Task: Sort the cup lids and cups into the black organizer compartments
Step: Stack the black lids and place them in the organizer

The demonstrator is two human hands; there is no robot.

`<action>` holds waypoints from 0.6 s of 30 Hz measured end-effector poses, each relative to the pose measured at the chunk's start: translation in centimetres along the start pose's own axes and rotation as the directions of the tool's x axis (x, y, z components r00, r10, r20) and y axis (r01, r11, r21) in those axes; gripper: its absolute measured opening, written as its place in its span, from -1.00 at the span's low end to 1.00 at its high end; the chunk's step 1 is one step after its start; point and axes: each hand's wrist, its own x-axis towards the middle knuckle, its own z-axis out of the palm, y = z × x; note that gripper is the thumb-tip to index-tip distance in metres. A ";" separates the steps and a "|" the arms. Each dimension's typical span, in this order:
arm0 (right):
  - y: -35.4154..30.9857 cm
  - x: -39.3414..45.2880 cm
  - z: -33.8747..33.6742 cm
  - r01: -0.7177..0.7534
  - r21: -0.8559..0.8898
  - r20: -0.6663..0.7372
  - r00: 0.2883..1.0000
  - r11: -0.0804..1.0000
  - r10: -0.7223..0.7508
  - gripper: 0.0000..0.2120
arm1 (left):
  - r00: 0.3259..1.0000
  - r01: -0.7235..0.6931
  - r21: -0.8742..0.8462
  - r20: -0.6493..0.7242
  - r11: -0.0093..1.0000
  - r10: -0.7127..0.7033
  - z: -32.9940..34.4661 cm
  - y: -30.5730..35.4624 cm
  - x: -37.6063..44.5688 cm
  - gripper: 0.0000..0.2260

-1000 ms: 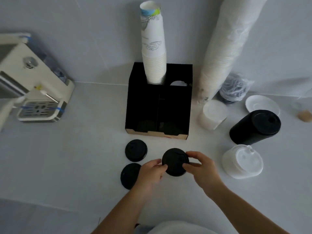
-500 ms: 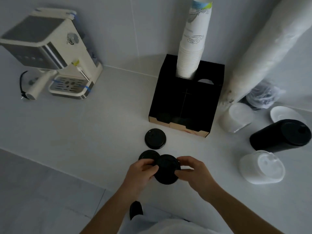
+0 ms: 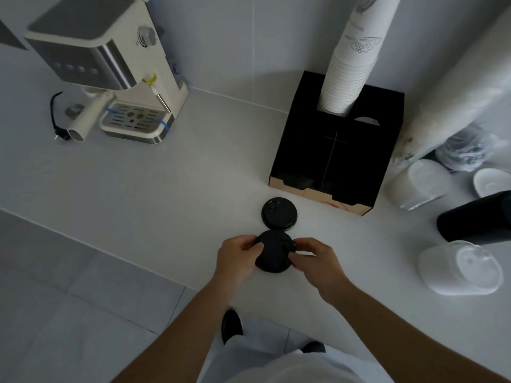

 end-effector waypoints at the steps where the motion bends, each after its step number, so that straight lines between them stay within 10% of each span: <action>1: 0.0 0.1 0.2 -0.016 -0.001 -0.012 1.000 1.000 0.016 -0.74 | 1.000 0.007 0.004 -0.007 1.000 -0.007 0.0 -0.1 0.2 -0.91; 18: -0.2 1.4 1.9 0.007 -0.198 -0.014 1.000 0.980 -0.010 -0.79 | 1.000 0.013 0.246 0.004 0.969 -0.014 0.1 -0.7 1.6 -0.74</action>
